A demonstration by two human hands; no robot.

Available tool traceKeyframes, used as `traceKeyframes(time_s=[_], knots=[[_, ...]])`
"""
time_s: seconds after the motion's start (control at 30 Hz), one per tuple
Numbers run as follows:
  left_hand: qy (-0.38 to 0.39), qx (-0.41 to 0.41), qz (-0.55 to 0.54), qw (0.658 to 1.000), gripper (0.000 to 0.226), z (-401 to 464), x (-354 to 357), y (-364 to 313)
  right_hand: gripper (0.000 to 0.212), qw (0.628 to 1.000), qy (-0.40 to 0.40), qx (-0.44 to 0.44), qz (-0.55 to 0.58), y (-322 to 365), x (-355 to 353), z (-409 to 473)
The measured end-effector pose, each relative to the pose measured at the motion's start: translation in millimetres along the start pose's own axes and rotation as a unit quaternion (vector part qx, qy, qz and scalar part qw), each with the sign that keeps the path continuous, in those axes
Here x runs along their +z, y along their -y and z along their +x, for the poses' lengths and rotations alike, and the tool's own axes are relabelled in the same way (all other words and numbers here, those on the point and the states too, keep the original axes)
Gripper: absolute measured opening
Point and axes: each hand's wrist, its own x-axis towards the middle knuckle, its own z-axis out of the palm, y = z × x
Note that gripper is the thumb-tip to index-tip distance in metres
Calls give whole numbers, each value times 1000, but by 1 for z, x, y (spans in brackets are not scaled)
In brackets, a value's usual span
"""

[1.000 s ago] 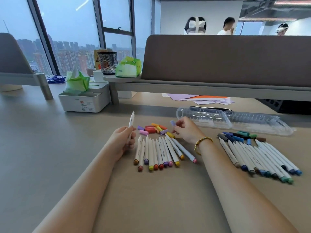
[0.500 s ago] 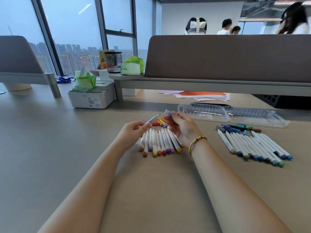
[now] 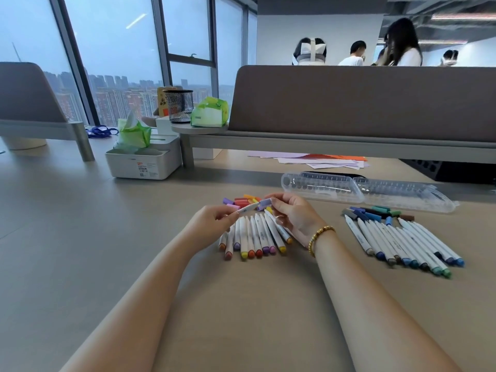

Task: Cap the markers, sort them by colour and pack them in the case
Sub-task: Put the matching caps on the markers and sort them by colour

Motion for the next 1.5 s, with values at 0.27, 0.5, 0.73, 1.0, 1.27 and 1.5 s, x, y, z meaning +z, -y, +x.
traceKeyframes(time_s=[0.27, 0.5, 0.73, 1.0, 1.27, 1.5], knots=[[11, -9, 10, 1000, 34, -7, -5, -18, 20, 996, -15, -39, -78, 3, 0, 6], [30, -34, -14, 999, 25, -3, -4, -15, 20, 984, -9, -61, -169, 3, 8, 9], [84, -73, -96, 989, 28, -4, -1, -19, 26, 983, -28, -88, -159, 2, 25, 14], [121, -122, -195, 966, 25, -4, -14, -19, 31, 983, -32, -99, -150, -2, 30, 19], [-25, -207, 119, 971, 33, 10, -34, 9, 30, 962, -114, -108, -224, -16, 18, 29], [-76, -157, 243, 954, 22, 13, -15, 19, 30, 937, -118, -109, -310, -21, 18, 32]])
